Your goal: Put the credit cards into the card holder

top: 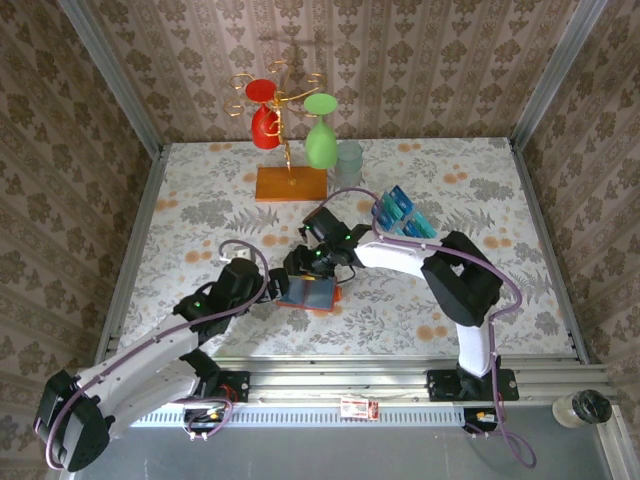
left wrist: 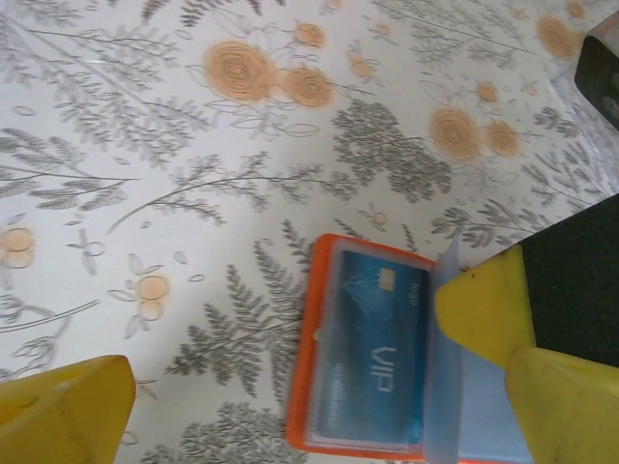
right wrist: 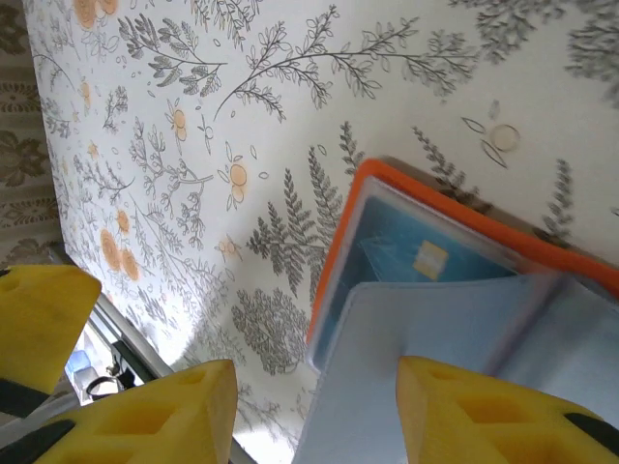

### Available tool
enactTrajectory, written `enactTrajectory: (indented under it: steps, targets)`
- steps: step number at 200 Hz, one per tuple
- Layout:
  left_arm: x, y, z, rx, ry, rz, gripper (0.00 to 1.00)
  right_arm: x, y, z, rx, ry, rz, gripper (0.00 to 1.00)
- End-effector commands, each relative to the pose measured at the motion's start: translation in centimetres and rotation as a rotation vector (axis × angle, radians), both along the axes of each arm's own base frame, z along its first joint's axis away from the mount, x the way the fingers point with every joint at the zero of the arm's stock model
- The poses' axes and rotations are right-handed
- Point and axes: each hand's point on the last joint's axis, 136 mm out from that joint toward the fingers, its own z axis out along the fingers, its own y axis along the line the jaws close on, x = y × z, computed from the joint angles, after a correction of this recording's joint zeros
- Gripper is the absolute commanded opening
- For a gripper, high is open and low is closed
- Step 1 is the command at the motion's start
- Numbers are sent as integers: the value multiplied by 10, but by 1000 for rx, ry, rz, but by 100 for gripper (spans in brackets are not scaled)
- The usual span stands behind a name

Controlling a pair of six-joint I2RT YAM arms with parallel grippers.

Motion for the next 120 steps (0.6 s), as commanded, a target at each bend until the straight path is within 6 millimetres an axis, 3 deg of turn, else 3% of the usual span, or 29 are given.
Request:
enactTrajectory:
  steps: [1,63,120]
  targets:
    - [-10,7,-9,5,38,-5,100,-1,16,-8,6,31,11,48]
    - [-16,19,-13,-22,47,21,100,0,23,-29,-2,71,12,48]
    - [-15,19,-16,-26,56,21,100,2,24,0,62,53,25,48]
